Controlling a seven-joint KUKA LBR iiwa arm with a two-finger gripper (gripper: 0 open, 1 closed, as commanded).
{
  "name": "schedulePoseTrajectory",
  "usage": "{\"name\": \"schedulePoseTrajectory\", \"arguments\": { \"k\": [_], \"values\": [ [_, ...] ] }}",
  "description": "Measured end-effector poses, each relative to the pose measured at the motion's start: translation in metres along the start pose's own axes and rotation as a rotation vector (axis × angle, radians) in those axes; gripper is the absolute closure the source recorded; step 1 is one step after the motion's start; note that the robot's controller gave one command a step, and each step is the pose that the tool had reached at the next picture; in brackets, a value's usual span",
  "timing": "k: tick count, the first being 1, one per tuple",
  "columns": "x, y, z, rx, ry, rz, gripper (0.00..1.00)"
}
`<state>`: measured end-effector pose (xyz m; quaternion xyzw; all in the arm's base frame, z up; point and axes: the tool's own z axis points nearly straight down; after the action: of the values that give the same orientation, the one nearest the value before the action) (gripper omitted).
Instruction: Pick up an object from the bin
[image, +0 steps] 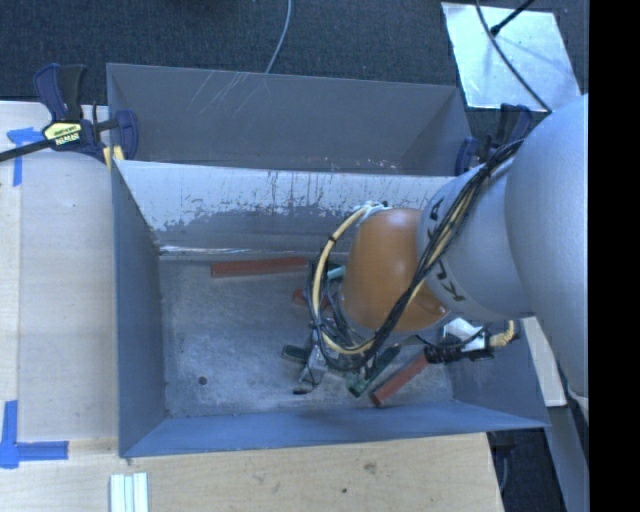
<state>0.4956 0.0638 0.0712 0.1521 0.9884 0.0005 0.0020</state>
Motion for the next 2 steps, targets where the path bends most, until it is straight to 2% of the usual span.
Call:
{"name": "schedulePoseTrajectory", "arguments": {
  "k": [2],
  "values": [
    [0.002, -0.001, -0.016, 0.004, 0.008, 0.000, 1.00]
  ]
}}
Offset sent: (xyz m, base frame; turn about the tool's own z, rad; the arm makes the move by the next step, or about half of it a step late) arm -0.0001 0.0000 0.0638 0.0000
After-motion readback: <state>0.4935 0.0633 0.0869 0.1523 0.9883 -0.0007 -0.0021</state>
